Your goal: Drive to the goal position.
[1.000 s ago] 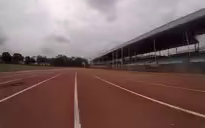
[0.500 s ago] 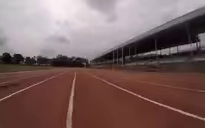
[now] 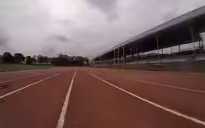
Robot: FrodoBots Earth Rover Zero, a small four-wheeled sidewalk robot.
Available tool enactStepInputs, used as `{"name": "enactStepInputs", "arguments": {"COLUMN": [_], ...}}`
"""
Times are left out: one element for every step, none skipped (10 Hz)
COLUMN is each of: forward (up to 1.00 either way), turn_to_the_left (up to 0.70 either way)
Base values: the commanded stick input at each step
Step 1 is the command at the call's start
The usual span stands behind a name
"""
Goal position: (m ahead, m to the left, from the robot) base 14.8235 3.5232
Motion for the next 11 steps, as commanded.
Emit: {"name": "enactStepInputs", "arguments": {"forward": [0.70,0.70,0.70,0.70,0.70,0.70,0.70,0.70,0.70,0.70,0.70], "turn_to_the_left": [0.00,-0.07,-0.26,-0.34,-0.32,-0.14,-0.32,-0.22,-0.07,-0.03,0.00]}}
